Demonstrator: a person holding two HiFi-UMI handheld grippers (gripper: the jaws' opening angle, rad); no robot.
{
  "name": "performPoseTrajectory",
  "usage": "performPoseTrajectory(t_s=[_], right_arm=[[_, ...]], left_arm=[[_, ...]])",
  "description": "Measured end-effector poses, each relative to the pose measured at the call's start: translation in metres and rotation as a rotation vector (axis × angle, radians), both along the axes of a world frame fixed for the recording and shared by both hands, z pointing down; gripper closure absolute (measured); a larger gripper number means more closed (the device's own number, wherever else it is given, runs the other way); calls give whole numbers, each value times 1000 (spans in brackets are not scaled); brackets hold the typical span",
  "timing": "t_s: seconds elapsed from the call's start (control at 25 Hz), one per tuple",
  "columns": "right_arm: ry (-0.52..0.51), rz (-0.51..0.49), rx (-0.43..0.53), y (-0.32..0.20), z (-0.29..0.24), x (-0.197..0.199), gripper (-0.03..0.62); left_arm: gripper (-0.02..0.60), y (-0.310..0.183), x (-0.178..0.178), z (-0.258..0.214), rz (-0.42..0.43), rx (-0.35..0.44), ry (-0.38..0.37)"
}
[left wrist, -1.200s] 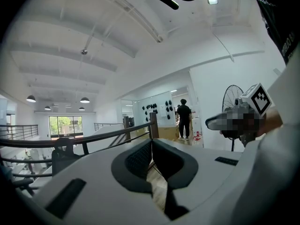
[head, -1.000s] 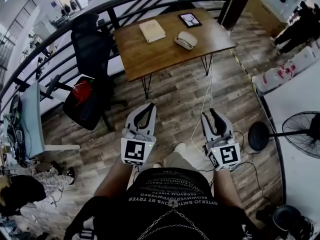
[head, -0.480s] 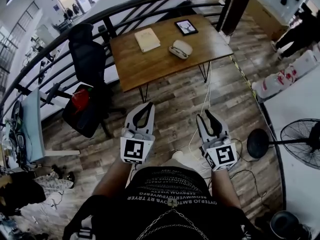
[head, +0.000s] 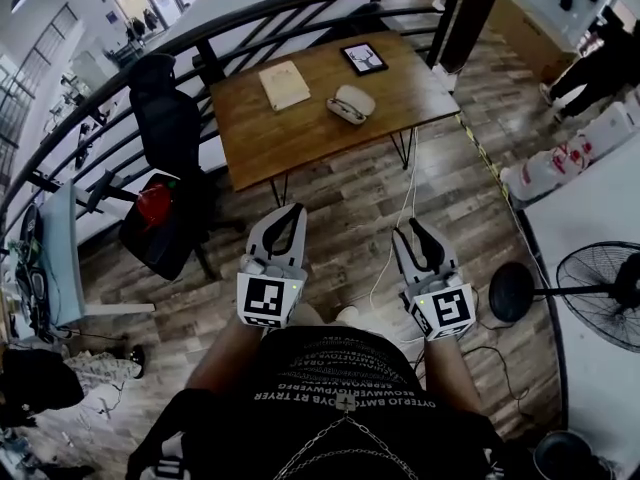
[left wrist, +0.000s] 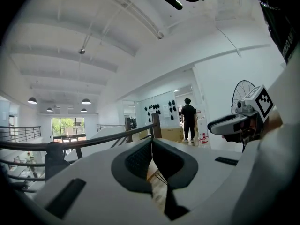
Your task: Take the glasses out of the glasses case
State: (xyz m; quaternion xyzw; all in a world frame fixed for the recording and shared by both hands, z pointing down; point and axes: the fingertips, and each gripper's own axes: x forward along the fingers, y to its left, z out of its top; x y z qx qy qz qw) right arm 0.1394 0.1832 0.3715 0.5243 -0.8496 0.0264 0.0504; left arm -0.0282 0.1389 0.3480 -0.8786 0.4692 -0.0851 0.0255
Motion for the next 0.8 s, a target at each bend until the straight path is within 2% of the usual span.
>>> performPoseTrajectory(t_s=[0.36,0.8], right_arm=[[7,-7,11,-15,-5,1,479],[-3,26,9,-43,0,-3,479]], left_arm=[[554,-8,-11,-1,-20,3,1],[553,-42,-6,-1,37,15,-4]])
